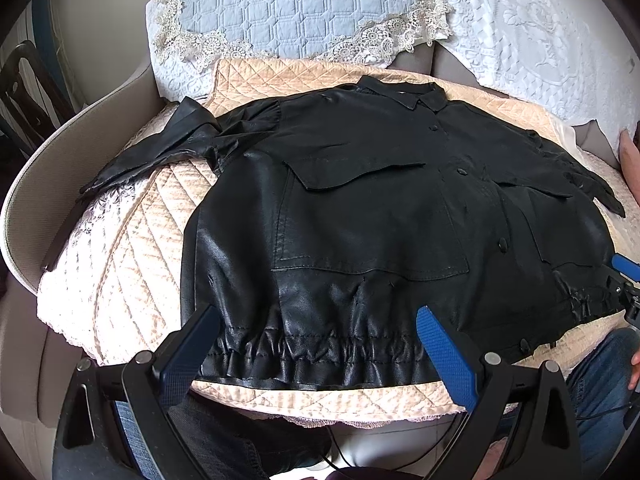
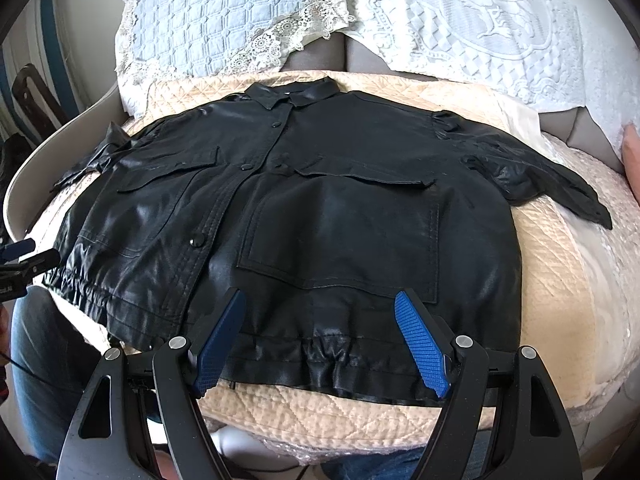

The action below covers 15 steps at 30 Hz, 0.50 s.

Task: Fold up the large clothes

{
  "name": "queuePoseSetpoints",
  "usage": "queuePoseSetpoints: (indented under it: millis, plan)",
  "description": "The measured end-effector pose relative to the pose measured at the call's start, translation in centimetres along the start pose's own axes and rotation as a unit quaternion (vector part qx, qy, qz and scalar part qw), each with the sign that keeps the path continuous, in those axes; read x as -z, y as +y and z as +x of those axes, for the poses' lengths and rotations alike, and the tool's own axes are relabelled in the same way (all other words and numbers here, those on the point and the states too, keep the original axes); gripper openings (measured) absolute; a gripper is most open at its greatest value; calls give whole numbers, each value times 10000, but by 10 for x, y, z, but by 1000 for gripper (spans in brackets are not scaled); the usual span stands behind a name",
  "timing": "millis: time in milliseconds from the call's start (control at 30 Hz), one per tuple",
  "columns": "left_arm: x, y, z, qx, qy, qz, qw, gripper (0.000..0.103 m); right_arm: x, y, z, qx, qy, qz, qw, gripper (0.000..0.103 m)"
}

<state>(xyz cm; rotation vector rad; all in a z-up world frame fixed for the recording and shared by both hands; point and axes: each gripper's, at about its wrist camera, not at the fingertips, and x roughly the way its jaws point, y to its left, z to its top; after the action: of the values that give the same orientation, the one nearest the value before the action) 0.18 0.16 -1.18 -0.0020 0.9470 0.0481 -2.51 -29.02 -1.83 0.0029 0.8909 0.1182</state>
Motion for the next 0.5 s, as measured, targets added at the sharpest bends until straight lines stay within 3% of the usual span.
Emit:
queuePoseSetpoints:
  millis: [500]
  plan:
    - [0, -1, 4, -30, 43, 23, 10000, 100, -5, 6, 4, -90, 2, 20, 10000, 78]
